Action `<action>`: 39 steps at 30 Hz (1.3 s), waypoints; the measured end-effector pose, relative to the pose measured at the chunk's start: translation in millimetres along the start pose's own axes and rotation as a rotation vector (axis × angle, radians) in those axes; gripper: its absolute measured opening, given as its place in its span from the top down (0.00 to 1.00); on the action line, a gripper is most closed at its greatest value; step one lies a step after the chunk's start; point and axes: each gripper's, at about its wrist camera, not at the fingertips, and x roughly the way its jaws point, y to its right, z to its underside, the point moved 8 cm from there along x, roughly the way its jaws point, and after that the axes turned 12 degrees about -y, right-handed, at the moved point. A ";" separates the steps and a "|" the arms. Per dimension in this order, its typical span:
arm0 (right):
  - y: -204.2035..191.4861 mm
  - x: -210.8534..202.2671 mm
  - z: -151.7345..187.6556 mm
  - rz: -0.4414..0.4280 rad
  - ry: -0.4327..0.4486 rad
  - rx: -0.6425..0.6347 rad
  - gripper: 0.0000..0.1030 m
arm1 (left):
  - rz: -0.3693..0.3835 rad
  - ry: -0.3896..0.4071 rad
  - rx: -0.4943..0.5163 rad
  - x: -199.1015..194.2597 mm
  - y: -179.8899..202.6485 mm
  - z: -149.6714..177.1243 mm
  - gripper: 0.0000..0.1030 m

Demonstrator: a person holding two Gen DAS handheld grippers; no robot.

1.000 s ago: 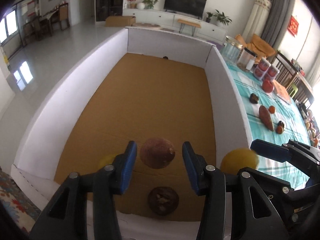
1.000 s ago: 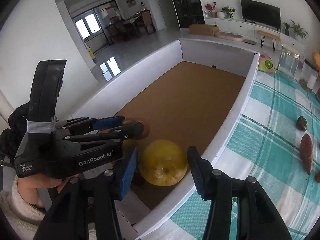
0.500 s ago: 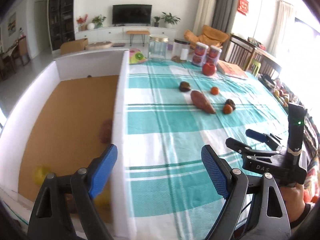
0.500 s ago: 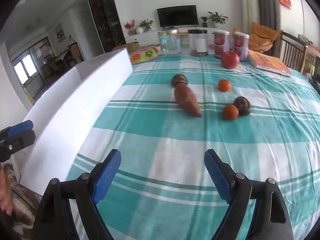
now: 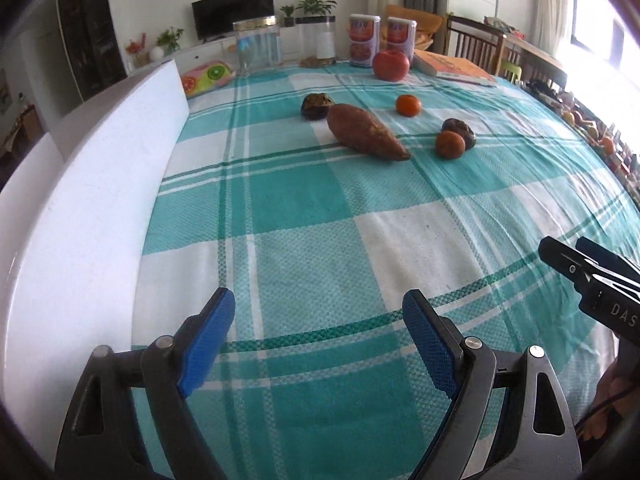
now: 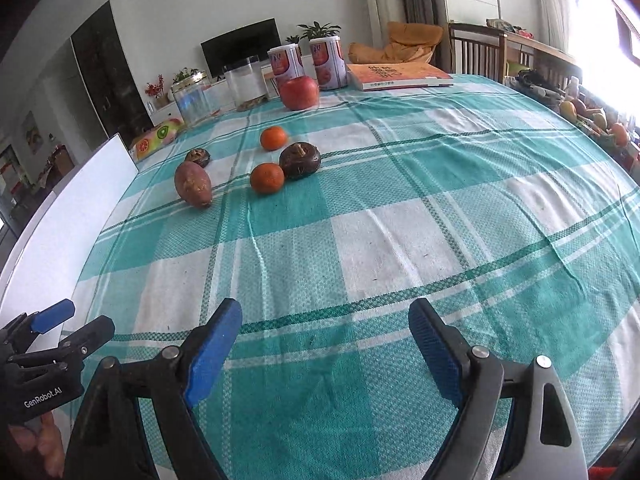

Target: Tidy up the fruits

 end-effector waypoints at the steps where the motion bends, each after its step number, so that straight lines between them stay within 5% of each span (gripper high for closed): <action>1: -1.3 2.0 0.3 0.002 -0.002 -0.004 0.17 | -0.007 -0.003 -0.002 3.1 -0.4 -0.1 0.15; 39: -2.6 14.6 4.5 0.012 -0.053 -0.011 0.15 | 0.004 -0.030 -0.053 30.3 -5.4 -6.1 0.07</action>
